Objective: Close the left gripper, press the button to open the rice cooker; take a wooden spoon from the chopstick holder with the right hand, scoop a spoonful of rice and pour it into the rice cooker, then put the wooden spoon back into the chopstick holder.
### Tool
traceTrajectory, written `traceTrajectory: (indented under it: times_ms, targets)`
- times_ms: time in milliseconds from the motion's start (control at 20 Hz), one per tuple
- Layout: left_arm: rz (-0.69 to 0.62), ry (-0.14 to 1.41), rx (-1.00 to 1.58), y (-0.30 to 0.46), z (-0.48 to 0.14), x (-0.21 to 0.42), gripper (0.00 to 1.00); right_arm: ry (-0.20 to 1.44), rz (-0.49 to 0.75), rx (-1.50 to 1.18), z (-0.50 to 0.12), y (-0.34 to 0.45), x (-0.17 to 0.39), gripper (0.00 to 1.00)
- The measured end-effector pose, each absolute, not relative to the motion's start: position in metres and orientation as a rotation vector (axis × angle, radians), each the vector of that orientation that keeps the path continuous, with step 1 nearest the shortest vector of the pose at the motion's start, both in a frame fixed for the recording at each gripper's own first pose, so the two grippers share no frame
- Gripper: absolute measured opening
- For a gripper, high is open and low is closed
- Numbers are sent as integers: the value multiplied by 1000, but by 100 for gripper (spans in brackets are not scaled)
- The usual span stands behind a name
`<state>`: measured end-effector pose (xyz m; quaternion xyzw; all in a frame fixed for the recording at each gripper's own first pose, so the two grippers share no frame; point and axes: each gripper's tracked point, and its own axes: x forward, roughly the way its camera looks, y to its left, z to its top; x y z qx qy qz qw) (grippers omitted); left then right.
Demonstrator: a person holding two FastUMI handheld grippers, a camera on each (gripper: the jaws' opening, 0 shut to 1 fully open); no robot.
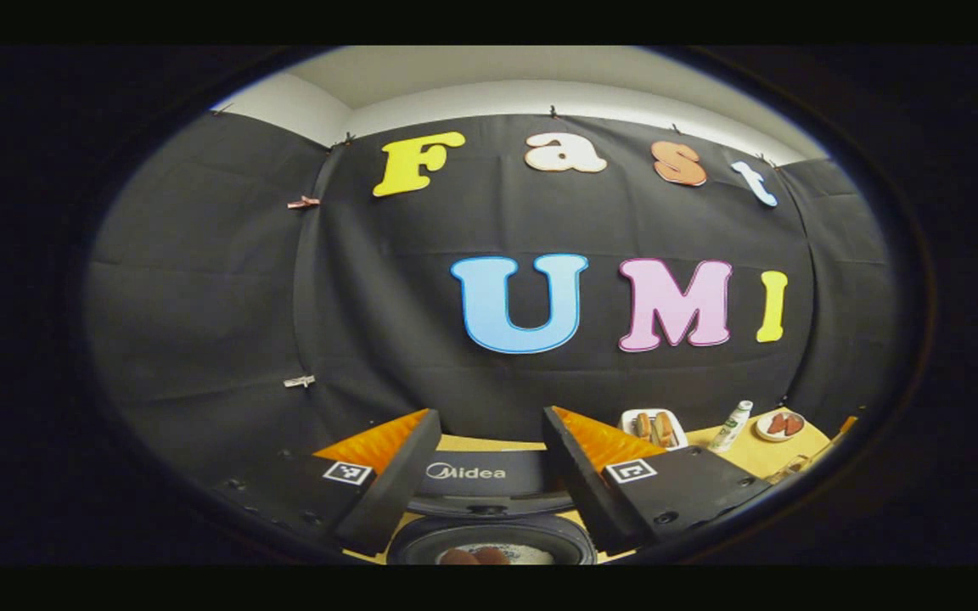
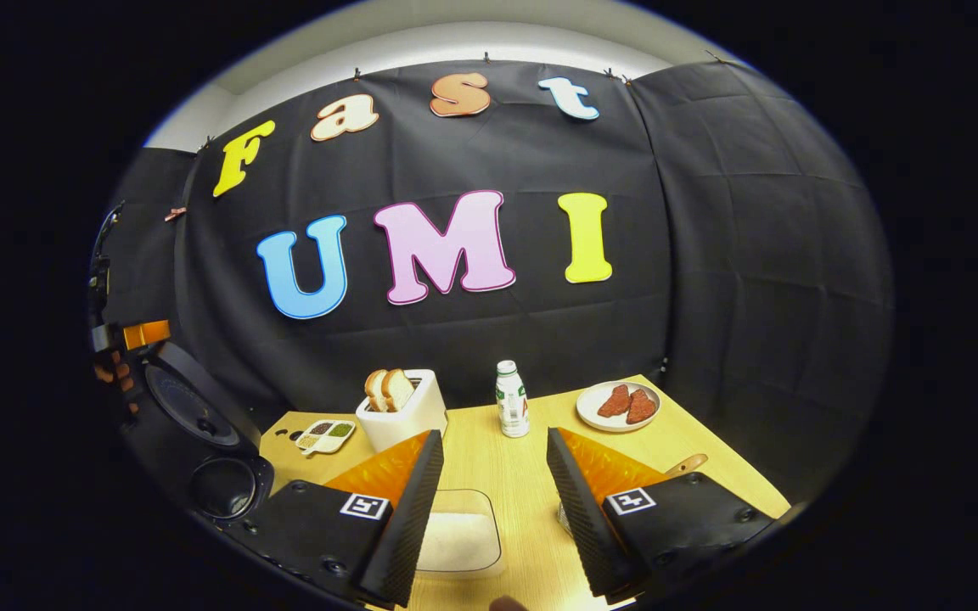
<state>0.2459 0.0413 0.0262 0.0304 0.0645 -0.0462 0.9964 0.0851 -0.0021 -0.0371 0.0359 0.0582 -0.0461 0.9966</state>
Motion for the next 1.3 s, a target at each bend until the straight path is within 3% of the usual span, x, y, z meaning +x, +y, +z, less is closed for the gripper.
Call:
traceTrajectory:
  times_ms: [500,1300]
  targets:
    - [-78,144,27,47,5,183,87,138,-55,70,-44,3,80,78]
    - [-22,268,-15,56,-80,85,88,181,41,46,-59,27,71,78]
